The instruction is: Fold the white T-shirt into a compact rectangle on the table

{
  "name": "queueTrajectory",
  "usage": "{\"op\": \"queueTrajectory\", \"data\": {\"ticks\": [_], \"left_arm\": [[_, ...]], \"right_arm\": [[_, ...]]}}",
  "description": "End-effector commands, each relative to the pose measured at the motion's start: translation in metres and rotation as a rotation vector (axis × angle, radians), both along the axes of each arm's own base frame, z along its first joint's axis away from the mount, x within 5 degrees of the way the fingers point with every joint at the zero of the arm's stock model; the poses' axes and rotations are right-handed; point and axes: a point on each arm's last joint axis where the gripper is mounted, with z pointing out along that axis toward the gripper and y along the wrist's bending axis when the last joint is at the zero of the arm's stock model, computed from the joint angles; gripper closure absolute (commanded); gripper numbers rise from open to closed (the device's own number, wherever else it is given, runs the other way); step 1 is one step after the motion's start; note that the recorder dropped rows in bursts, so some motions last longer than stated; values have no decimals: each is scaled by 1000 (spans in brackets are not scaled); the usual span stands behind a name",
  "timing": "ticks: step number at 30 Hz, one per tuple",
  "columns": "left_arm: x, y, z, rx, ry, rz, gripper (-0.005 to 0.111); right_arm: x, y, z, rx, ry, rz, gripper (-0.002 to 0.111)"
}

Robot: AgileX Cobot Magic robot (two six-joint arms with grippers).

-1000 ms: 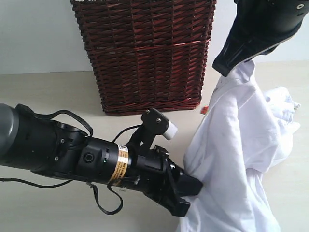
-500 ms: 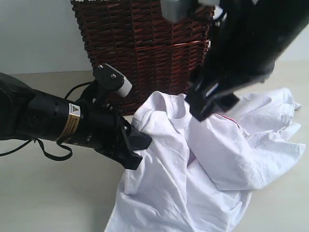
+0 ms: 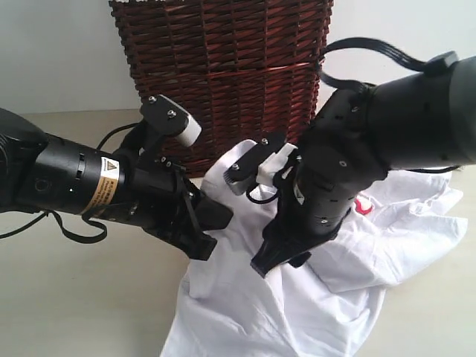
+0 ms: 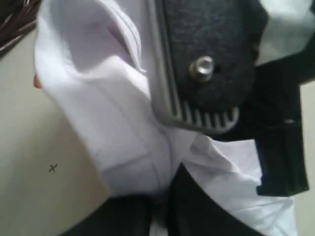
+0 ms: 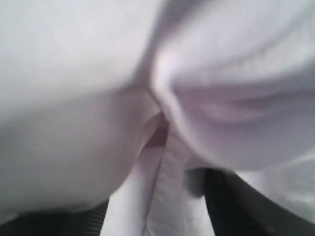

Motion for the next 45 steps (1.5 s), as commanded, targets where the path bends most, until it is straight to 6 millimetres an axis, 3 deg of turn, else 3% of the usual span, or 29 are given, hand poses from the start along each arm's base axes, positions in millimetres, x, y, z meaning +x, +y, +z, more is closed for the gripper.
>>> {"op": "queueTrajectory", "data": {"ticks": [1, 4, 7, 15, 17, 22, 24, 27, 31, 33, 34, 37, 39, 45], "left_arm": [[0, 0, 7, -18, -10, -6, 107], [0, 0, 6, -18, -10, -5, 107], [-1, 1, 8, -20, -13, -5, 107], [-2, 1, 8, -22, -14, -7, 107], [-2, 1, 8, -22, -14, -7, 107], [-2, 1, 8, -22, -14, -7, 107], [-2, 1, 8, -26, -9, -13, 107], [-4, 0, 9, -34, 1, -30, 107], [-4, 0, 9, -36, 3, -33, 107], [-4, 0, 9, -36, 3, -33, 107], [-4, 0, 9, -36, 3, -33, 107], [-4, -1, 9, -37, 4, -35, 107], [-4, -1, 9, -37, 4, -35, 107], [-4, -1, 9, -37, 4, -35, 107]], "right_arm": [[16, -4, -15, -91, -127, -12, 54], [26, -26, -24, -370, -211, -125, 55], [29, -40, -18, -547, -284, -194, 59], [25, -58, 22, -652, -373, -263, 63], [18, -61, 37, -632, -351, -257, 63], [-11, -48, 66, -302, -157, -32, 63], [-20, -38, 83, -115, -175, 80, 63], [-22, -35, 91, -49, -206, 116, 60], [-26, -18, 53, 51, -160, 212, 58], [-22, -7, 27, -57, -188, 299, 58], [-17, -7, 23, -102, -232, 296, 58], [3, -15, 0, -292, -338, 166, 58], [8, -20, -21, -417, -315, 136, 58], [16, -30, -38, -563, -380, 12, 59]]}}
